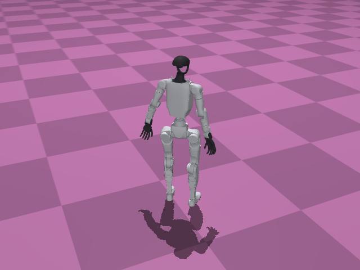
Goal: Kungfu
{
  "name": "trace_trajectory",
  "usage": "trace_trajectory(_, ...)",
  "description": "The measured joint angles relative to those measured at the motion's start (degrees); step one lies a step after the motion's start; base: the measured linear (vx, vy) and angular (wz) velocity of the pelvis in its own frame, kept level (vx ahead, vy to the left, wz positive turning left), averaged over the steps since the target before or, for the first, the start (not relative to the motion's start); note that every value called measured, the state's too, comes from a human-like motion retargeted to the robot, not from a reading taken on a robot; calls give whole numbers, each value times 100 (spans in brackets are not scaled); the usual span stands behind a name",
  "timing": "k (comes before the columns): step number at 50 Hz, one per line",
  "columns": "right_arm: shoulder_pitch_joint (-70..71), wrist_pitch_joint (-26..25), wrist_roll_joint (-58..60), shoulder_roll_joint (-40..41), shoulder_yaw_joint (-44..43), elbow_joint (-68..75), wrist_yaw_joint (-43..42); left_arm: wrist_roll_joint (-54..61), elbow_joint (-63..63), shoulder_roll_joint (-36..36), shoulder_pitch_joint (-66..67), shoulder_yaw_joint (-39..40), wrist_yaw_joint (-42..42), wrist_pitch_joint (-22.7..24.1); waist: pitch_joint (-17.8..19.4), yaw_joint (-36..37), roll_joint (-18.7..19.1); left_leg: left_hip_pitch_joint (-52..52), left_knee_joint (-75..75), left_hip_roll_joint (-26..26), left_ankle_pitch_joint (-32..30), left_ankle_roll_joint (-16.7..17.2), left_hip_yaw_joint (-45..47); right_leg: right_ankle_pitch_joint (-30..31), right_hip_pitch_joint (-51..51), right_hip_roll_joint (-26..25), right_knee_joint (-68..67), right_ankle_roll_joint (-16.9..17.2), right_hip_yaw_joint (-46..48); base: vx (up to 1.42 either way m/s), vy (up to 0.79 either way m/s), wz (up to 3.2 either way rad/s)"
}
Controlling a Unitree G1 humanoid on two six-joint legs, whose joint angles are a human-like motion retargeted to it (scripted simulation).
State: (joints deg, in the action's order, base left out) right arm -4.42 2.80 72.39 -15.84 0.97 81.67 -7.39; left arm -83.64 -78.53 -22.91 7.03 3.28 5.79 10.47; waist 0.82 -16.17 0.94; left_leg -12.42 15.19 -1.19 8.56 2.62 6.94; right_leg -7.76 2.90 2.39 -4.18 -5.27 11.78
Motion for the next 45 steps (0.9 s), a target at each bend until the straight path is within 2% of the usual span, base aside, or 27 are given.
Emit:
trace_trajectory(2, -119, -119, -1024, 144, -303, 71, 571, 584, -56, 48, -19, 59, 247, 35, -97, 100, 10, 20, -113, 36, -29, 101, -94, 55, 150, 32, -304, 318, 47, 21, 12, -18)
trace_trajectory(3, -154, -130, -1463, 192, -420, 84, 796, 736, -71, 66, -44, 120, 287, 51, -118, 122, 27, 43, -203, 49, -5, 111, -123, 168, 333, 70, -646, 727, 95, 14, 16, -30)
trace_trajectory(5, -158, -45, -1987, 210, -523, 82, 1011, 839, -57, 91, -65, 211, 265, 63, -77, 133, 100, 140, -363, -12, 39, 64, -42, 766, 805, 56, -1465, 1513, 63, 8, 16, -55)
trace_trajectory(7, -83, 40, -2213, 200, -544, 55, 1023, 895, -31, 75, -81, 219, 245, 56, 28, 120, 442, 41, -302, -478, 84, -12, 32, 1291, 1552, -187, -2566, 2027, 487, 2, 4, -78)
trace_trajectory(10, -35, 39, -2241, 177, -554, -10, 810, 815, -26, 75, -114, 302, 268, -71, 181, -214, 1047, -141, -205, -918, 119, -234, -168, 854, 2870, -416, -5143, 2027, 1021, -1, 15, -3)
trace_trajectory(12, -94, 91, -2225, 211, -661, -14, 665, 640, -19, 153, -105, 428, 270, -153, 247, -436, 1362, -268, -163, -1038, 92, -327, -417, 229, 3544, -206, -6859, 2003, 1444, 7, 22, 60)
trace_trajectory(15, -281, 246, -2302, 292, -797, 7, 636, 685, -16, 231, -58, 444, 186, -103, 190, -524, 1714, -380, -267, -1212, 22, -382, -660, -603, 4321, -26, -8793, 1701, 1994, 18, 3, 32)
trace_trajectory(17, -399, 314, -2353, 362, -843, 41, 675, 901, -42, 253, -22, 400, 119, -70, 37, -435, 1883, -500, -322, -1353, 2, -346, -715, -974, 4832, -131, -9558, 1628, 2235, 18, -11, -16)
trace_trajectory(21, -559, 348, -2409, 488, -906, 53, 662, 1164, -141, 381, -3, 474, 96, -109, -99, -341, 2117, -703, -280, -1587, 29, -276, -836, -1342, 5410, -496, -10118, 1861, 2474, 12, -10, -8)
trace_trajectory(25, -621, 450, -2475, 529, -935, -42, 541, 1315, -271, 572, -50, 573, 41, -106, -177, -369, 2072, -993, 249, -1555, 280, -233, -916, -1476, 5400, -590, -9831, 1913, 2427, 12, -8, 18)
trace_trajectory(27, -608, 571, -2577, 553, -1010, -183, 354, 1347, -284, 667, -149, 679, -215, -104, -145, -360, 1937, -1307, 949, -1513, 486, -189, -850, -1385, 5236, -602, -9451, 1854, 2244, 1, -8, 17)
trace_trajectory(30, -571, 662, -2806, 547, -1150, -574, 81, 1483, -29, 813, -309, 972, -794, -273, -48, -256, 1696, -1487, 1725, -1400, 719, -204, -604, -1089, 4872, -860, -8619, 1957, 1720, 1, -10, -16)
trace_trajectory(33, -815, 714, -3038, 594, -1397, -1446, 20, 1679, 688, 1145, -308, 1957, -1148, -363, -178, -191, 1499, -1006, 1581, -1063, 1015, -513, -231, -679, 4129, -826, -7476, 1751, 1228, 26, -12, -21)
trace_trajectory(35, -1045, 1069, -3318, 546, -1456, -2112, 95, 2264, 1319, 1263, -231, 2750, -1057, -214, -413, -252, 1347, -823, 1370, -789, 758, -384, -62, -90, 3512, -842, -6193, 1805, 828, 33, -9, -19)
trace_trajectory(37, -1240, 1681, -3980, 463, -1281, -2722, 303, 3911, 2154, 1246, -78, 3244, -553, 87, -477, -229, 1172, -273, 679, -517, -6, -105, 231, 763, 2643, -726, -4541, 1778, 504, 26, -8, -29)
trace_trajectory(40, -1381, 2359, -5330, 355, -1063, -3614, 1001, 7438, 3617, 940, -235, 3276, 674, 580, -151, -556, 936, 350, -1, 35, -1751, 607, -31, 2002, 1265, -615, -2013, 1953, -63, 0, 5, 100)
trace_trajectory(42, -1389, 2579, -6263, 319, -912, -4169, 1499, 9530, 4614, 493, -786, 3313, 778, 668, 90, -853, 696, 69, 288, 587, -2773, 1238, 29, 2268, 870, 104, -1154, 1960, -353, -32, 70, 189)
trace_trajectory(43, -1380, 2611, -6787, 319, -802, -4488, 1758, 10342, 5126, 147, -1189, 3262, 637, 757, 275, -1002, 601, -190, 641, 790, -2938, 1238, 410, 2474, 706, 498, -849, 1989, -479, -45, 87, 187)
trace_trajectory(45, -1403, 2503, -7688, 320, -563, -5142, 2143, 11242, 5847, -544, -1964, 3169, 415, 749, 549, -981, 391, -571, 1261, 810, -2863, 1238, 552, 2213, 425, 758, -513, 2003, -661, -38, 15, 93)
